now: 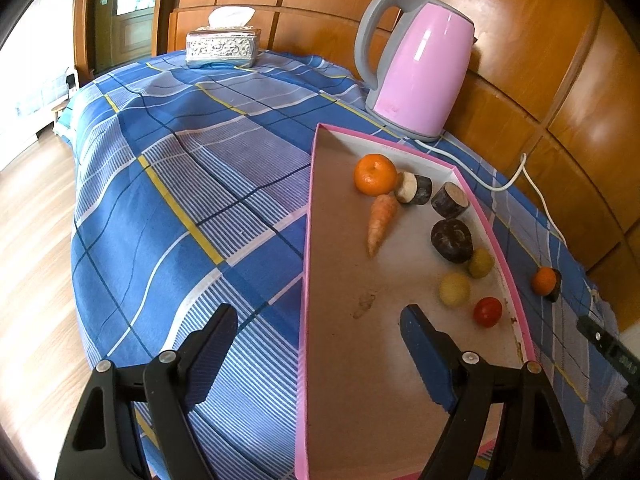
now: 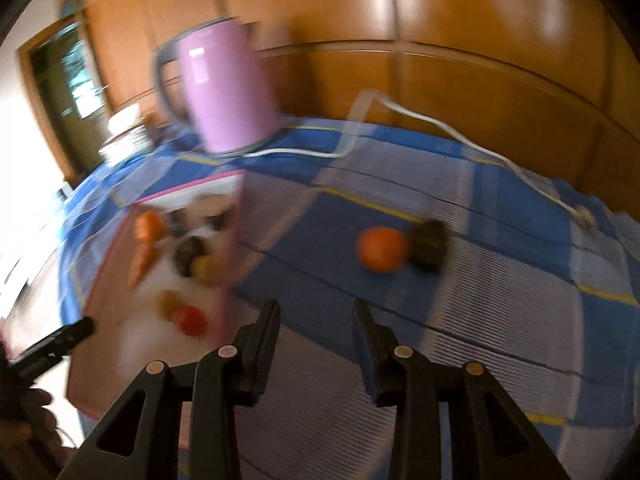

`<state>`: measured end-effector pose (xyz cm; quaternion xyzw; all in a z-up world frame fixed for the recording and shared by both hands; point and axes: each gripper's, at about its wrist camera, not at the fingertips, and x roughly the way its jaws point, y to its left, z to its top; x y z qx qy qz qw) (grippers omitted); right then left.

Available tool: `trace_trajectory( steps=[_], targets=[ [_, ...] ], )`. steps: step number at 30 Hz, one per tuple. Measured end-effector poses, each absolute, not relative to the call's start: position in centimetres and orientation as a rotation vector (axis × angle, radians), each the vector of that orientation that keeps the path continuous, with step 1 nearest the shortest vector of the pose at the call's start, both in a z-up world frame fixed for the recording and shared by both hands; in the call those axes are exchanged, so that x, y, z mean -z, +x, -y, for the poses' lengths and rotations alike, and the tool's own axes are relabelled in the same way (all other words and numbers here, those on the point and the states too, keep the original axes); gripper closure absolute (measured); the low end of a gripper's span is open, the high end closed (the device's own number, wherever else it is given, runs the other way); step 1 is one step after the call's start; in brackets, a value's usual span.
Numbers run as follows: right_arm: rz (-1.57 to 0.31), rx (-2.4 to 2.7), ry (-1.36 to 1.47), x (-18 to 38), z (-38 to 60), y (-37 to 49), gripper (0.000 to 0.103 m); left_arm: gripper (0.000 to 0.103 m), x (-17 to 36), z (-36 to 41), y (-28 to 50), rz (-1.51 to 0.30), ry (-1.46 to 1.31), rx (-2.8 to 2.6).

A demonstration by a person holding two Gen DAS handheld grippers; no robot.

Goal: Organize fruits
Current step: 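Withdraw the right gripper from the tray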

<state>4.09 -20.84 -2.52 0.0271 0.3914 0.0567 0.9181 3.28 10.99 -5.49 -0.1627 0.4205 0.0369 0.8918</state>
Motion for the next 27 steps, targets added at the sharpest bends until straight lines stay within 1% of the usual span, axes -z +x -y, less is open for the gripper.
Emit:
trace_trajectory(
  steps=[14,24,26,27],
  targets=[
    [-0.804,0.454,0.208,5.1,37.2,-1.9,0.066,0.019,5.2,-10.5,3.2,-0.866,-0.319,-0.061],
    [-0.812,0.688,0.295,7.7,42.6,-4.8,0.066,0.019,5.1,-10.2,3.2,-0.867,-0.293,-0.057],
    [-0.790,0.689,0.300,7.9,42.7,-5.1,0.061,0.019,5.0,-10.1,3.2,-0.867,-0.287,-0.056],
    [-0.789,0.699,0.287,8.1,42.6,-5.2,0.060,0.019,5.0,-10.0,3.2,-0.866,-0.283,-0.054]
  ],
)
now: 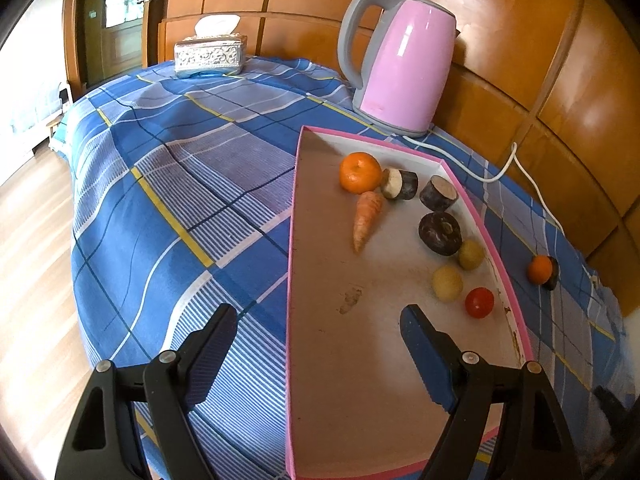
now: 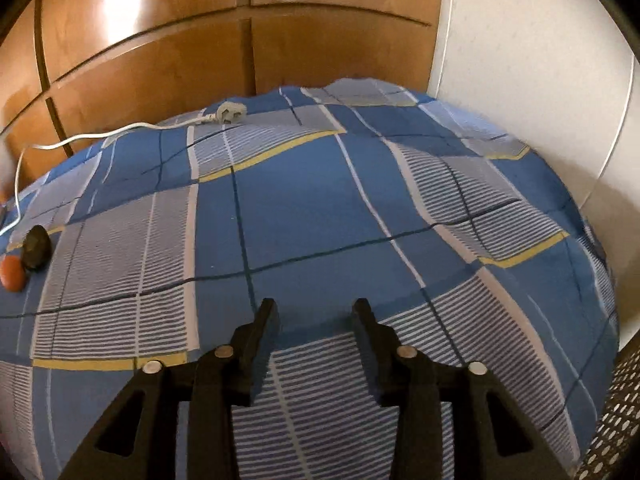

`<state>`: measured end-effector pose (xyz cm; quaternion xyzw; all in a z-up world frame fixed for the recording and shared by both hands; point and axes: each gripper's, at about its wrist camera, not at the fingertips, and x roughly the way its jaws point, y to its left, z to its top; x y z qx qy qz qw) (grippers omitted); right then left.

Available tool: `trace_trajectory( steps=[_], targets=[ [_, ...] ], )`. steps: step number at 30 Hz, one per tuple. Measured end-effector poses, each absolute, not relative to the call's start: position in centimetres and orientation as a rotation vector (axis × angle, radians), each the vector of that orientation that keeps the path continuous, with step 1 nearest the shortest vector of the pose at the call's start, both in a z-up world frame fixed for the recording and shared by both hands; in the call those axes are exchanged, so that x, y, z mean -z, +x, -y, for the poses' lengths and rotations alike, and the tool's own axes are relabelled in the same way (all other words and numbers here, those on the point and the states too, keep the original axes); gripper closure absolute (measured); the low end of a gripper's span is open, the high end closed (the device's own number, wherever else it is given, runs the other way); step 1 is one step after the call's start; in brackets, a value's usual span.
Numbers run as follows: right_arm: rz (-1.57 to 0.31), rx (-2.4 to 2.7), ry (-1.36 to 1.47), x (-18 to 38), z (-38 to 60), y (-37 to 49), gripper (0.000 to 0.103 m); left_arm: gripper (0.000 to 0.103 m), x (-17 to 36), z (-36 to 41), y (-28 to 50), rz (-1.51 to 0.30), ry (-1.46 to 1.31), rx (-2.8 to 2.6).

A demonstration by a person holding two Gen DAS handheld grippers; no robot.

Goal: Organize fruits
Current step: 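Withdraw the right gripper from the tray, then reach the left gripper to the orange and grasp it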

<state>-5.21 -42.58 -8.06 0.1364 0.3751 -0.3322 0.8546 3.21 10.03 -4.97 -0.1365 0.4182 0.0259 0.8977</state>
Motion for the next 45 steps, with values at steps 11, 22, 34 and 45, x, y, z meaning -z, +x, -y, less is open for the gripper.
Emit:
trace_trajectory(
  steps=[11,22,34,45],
  targets=[
    [-0.764,0.711,0.272,8.4,42.3,-5.2,0.058,0.019,3.7,-8.6,3.3,-0.841,-0.236,-0.003],
    [-0.759,0.715,0.267,8.4,42.2,-5.2,0.058,0.019,1.5,-4.8,4.8,-0.834,-0.160,0.147],
    [-0.759,0.714,0.267,8.4,42.2,-5.2,0.058,0.019,0.1,2.6,7.1,-0.865,-0.058,0.356],
    [-0.760,0.718,0.261,8.3,42.2,-5.1,0.057,0.022,1.3,8.8,11.5,-0.922,-0.001,0.458]
  ],
)
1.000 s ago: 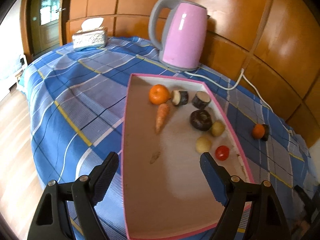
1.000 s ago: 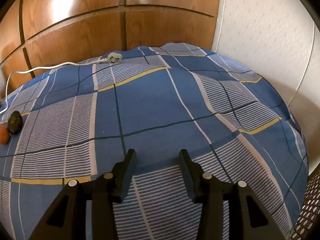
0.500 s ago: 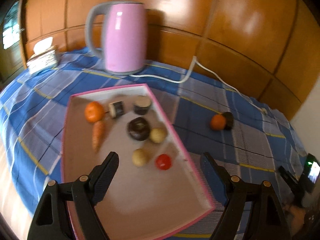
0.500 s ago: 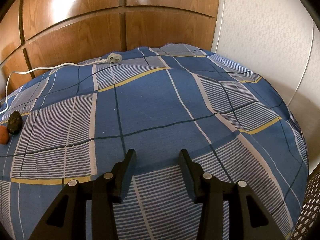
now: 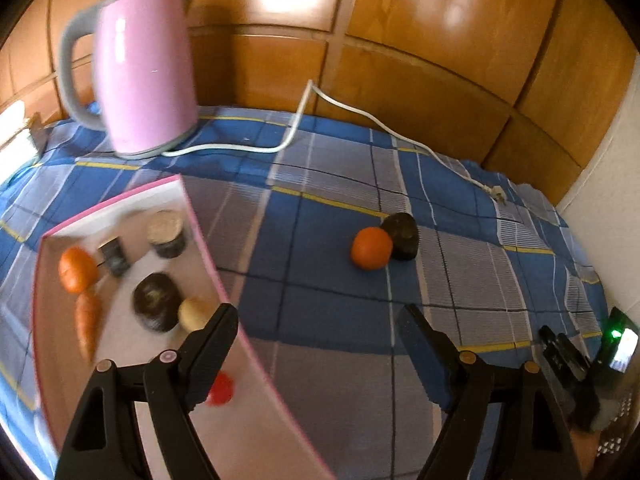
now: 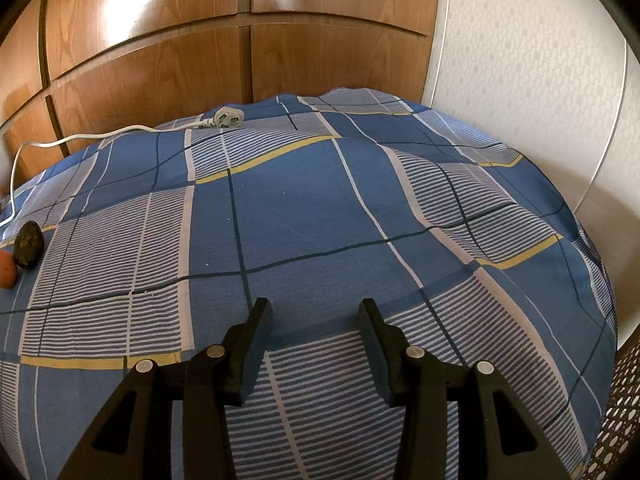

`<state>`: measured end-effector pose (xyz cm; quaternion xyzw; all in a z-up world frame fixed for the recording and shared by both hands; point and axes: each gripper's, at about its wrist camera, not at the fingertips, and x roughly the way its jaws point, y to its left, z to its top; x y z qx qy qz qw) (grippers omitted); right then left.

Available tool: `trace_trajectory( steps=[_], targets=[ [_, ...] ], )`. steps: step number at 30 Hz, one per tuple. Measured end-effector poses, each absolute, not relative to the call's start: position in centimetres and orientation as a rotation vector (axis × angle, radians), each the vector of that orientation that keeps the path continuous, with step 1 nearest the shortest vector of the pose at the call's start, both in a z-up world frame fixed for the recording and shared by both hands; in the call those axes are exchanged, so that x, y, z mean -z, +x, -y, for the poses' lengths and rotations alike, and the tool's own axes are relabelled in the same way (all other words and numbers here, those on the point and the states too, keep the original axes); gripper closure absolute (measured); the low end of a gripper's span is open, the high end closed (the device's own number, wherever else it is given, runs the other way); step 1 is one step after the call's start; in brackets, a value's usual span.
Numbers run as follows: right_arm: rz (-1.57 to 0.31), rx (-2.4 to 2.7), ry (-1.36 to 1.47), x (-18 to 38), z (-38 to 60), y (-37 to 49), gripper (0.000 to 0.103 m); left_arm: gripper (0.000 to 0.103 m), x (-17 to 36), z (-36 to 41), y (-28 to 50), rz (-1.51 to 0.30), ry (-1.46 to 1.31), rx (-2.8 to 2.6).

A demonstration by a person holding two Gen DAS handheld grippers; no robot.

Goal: Organize fruits
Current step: 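Reach the left gripper to the orange and grasp it, then carry the orange with the left gripper into the tray and release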

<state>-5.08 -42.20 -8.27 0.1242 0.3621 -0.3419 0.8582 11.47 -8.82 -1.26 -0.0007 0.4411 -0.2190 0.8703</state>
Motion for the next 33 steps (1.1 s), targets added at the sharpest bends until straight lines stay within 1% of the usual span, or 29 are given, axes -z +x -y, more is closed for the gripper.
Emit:
trace_trajectory(
  steps=[2,6,9,15,24,25,26,27,28,29,33],
  targets=[
    [-0.761,0.719,0.259,8.3,42.2,-5.0,0.057,0.023,1.7,9.8,12.3,-0.935,0.011,0.473],
    [-0.760,0.721,0.256,8.3,42.2,-5.0,0.057,0.033,2.4,11.3,13.9,-0.965,0.019,0.498],
    [-0.760,0.721,0.256,8.3,42.2,-5.0,0.057,0.038,2.9,12.5,14.9,-0.982,0.023,0.523],
    [-0.760,0.723,0.252,8.3,42.2,-4.9,0.057,0.038,4.2,14.5,16.8,-1.022,0.048,0.535],
    [-0.760,0.726,0.245,8.4,42.2,-4.9,0.056,0.039,5.9,16.2,18.5,-1.076,0.011,0.560],
    [-0.760,0.726,0.245,8.4,42.2,-4.9,0.056,0.040,6.1,16.3,18.7,-1.079,0.002,0.564],
    [-0.760,0.726,0.245,8.4,42.2,-4.8,0.056,0.045,6.3,16.5,18.9,-1.084,-0.008,0.564],
    [-0.760,0.726,0.245,8.4,42.2,-4.9,0.056,0.052,6.5,16.6,19.1,-1.090,-0.013,0.564],
    [-0.760,0.726,0.244,8.4,42.2,-4.9,0.056,0.056,6.6,16.7,19.3,-1.080,-0.012,0.561],
    [-0.760,0.727,0.244,8.4,42.2,-4.8,0.056,0.066,6.7,16.7,19.4,-1.082,-0.021,0.569],
    [-0.760,0.727,0.243,8.4,42.2,-4.8,0.056,0.066,6.6,16.0,19.1,-1.087,-0.067,0.577]
  ],
)
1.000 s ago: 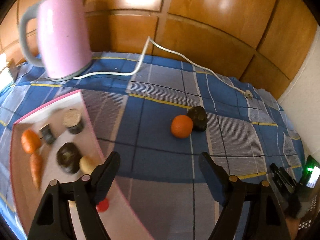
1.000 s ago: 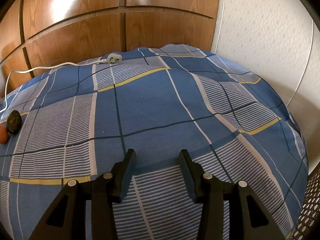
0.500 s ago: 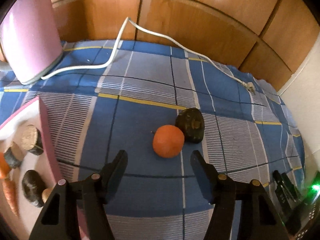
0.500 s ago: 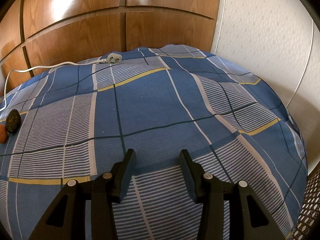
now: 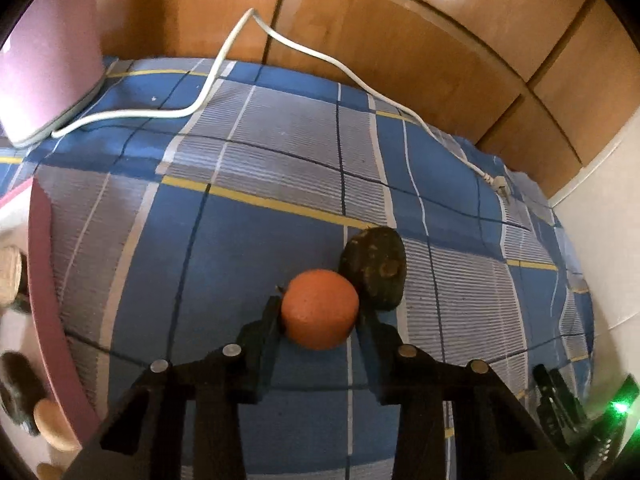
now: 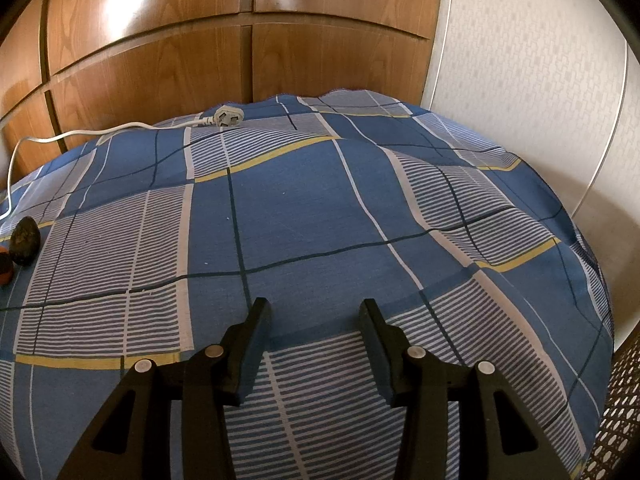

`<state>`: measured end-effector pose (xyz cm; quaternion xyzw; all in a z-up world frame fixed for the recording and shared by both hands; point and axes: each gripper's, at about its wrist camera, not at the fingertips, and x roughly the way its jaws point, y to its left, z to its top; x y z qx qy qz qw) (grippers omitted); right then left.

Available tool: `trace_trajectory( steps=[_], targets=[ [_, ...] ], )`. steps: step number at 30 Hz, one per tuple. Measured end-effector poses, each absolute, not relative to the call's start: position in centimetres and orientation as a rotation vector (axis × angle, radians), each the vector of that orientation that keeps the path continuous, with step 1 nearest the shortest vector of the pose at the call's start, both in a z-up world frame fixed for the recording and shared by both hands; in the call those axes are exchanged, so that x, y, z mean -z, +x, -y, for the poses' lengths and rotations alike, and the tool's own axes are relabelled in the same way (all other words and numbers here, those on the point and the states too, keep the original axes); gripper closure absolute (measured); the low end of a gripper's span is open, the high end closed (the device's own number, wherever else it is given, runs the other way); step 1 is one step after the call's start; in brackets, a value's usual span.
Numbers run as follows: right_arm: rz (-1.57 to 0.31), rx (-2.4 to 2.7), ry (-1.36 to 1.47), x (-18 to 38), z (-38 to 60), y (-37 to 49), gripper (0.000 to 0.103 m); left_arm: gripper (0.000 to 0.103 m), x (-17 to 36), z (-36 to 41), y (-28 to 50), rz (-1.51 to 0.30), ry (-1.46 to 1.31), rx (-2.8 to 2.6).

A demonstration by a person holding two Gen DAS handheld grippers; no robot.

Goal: Organize fruits
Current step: 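Carry the orange with the left gripper into the tray and release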

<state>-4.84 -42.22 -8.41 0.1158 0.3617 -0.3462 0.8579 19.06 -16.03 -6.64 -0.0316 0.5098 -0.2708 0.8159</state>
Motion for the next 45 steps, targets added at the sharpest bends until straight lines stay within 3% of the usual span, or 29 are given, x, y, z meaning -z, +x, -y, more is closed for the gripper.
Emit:
trace_trajectory(
  steps=[21,45],
  targets=[
    [-0.760,0.730,0.234,8.5,42.1,-4.8,0.056,0.066,1.0,6.5,9.8,-0.927,-0.146,0.456],
    [-0.761,0.730,0.234,8.4,42.1,-4.8,0.056,0.066,0.6,-1.1,6.6,-0.891,-0.218,0.336]
  ],
)
